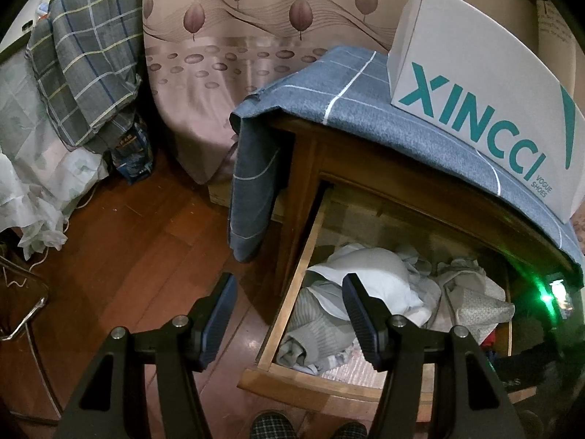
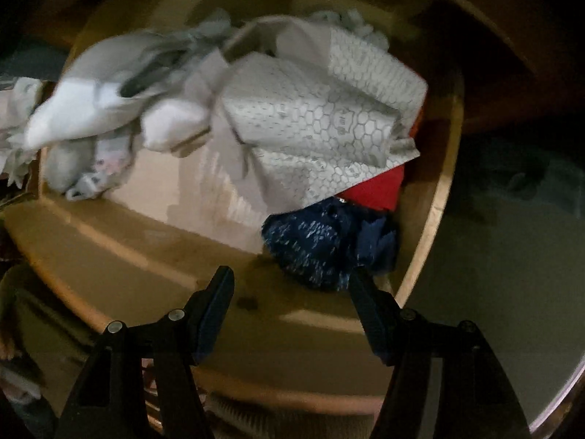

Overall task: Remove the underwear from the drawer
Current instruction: 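Reach the right tool into the drawer and grasp the navy floral underwear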

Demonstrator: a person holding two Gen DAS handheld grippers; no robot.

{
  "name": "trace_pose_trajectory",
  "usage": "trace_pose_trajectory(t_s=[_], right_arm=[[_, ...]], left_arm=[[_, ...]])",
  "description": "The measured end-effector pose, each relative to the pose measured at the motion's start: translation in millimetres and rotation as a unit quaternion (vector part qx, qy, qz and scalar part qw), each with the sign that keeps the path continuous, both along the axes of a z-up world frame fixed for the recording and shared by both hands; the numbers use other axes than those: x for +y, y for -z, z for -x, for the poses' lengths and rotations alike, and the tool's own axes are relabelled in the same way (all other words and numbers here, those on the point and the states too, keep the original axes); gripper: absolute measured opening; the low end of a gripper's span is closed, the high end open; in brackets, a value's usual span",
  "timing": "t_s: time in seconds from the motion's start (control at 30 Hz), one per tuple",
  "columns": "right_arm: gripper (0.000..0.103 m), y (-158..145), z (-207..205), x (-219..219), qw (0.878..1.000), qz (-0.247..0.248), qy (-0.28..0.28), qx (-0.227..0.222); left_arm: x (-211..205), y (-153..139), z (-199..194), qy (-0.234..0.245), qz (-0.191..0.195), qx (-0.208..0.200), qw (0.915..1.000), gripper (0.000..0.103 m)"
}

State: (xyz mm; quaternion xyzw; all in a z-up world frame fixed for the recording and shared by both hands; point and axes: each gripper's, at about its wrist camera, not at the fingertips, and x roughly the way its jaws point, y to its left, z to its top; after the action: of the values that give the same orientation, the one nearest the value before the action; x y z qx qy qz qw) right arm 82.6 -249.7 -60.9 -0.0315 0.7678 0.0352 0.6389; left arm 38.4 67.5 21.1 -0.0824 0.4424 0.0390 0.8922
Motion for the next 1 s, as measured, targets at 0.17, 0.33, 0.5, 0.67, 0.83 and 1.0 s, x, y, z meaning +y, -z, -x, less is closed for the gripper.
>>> trace_pose_trajectory(t_s=[0.17,0.33,0.5,0.67,0.83,1.0], right_arm=[[0.065,27.6,-7.5,-5.2,0.999,0.019,-0.002,0.032],[0.076,45.0,-13.3,-6.5,0.998,0.038,-0.015,0.056],[0.077,57.7,-16.8,-2.7,0.995,0.051,-0.043,0.077],[0.075,61.5,-13.1,4.0,0.991,0.067,-0.071,0.091],[0.063,62.1,-7.6,3.6,0.99,0.065,-0.076,0.098],[0.042,56.5,1.2,-2.8,0.992,0.061,-0.066,0.088]], left_arm=[[0.0,0.5,0.4,0.003,0.003,0.001,1.0,0.061],[0.9,2.3,-1.3,0.004,0.01,0.003,0.9999,0.061],[1.7,3.2,-2.5,0.005,0.014,0.006,0.9999,0.061],[1.7,5.3,-5.0,0.006,0.013,0.01,0.9998,0.061],[0.6,5.0,-4.3,0.007,0.011,0.012,0.9998,0.061],[-2.2,6.8,-4.7,0.011,0.007,0.015,0.9998,0.061]])
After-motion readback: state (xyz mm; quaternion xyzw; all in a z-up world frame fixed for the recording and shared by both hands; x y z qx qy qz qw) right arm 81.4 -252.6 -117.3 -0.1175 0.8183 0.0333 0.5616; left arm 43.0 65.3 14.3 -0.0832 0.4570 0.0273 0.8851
